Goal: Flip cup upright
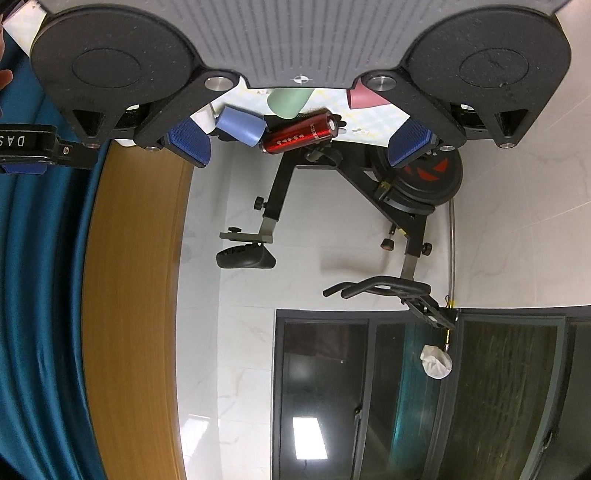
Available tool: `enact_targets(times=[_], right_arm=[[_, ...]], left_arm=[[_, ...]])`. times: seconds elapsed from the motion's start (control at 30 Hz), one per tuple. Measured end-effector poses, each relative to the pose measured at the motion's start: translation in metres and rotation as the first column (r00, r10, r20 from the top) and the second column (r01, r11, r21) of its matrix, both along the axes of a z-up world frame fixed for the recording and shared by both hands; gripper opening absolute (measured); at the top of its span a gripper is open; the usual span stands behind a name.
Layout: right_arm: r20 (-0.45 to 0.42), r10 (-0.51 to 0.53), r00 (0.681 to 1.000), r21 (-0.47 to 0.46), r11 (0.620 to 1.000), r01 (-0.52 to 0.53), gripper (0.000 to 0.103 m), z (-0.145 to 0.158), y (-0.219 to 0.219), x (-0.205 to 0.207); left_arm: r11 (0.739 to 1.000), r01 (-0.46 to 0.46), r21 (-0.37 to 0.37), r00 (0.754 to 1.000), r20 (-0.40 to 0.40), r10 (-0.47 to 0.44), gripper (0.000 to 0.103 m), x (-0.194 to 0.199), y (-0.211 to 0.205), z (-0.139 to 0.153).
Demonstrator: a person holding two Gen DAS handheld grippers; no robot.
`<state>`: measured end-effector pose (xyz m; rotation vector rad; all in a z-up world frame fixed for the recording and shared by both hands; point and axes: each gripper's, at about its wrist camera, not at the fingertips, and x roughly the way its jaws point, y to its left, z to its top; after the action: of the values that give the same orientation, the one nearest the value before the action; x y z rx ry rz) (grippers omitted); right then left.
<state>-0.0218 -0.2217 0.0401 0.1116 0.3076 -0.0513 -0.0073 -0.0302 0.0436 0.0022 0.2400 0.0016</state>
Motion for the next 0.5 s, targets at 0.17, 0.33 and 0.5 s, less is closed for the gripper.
enact_targets(times=[0.17,0.33,0.5], right_arm=[[0.001,-0.001,1.0,0.001,1.0,0.001,0.103,0.0002,0.0001,0.0004],[-0.005,-0.005,1.0,0.007,1.0,0.006,0.103,-0.0029,-0.0014,0.0],[-0.008,-0.008,1.0,0.009,1.0,0.008,0.103,-0.0049,-0.0031,0.0025]], left_arm=[[1.0,0.001,0.0,1.0,0.001,-0.001,0.103,-0.0015,-0.0005,0.0001],[1.0,0.0,0.004,1.0,-0.003,0.0,0.103,-0.0019,-0.0008,0.0004],[1.0,0.0,0.004,1.0,-0.004,0.0,0.103,-0.0026,-0.0011,0.0009]])
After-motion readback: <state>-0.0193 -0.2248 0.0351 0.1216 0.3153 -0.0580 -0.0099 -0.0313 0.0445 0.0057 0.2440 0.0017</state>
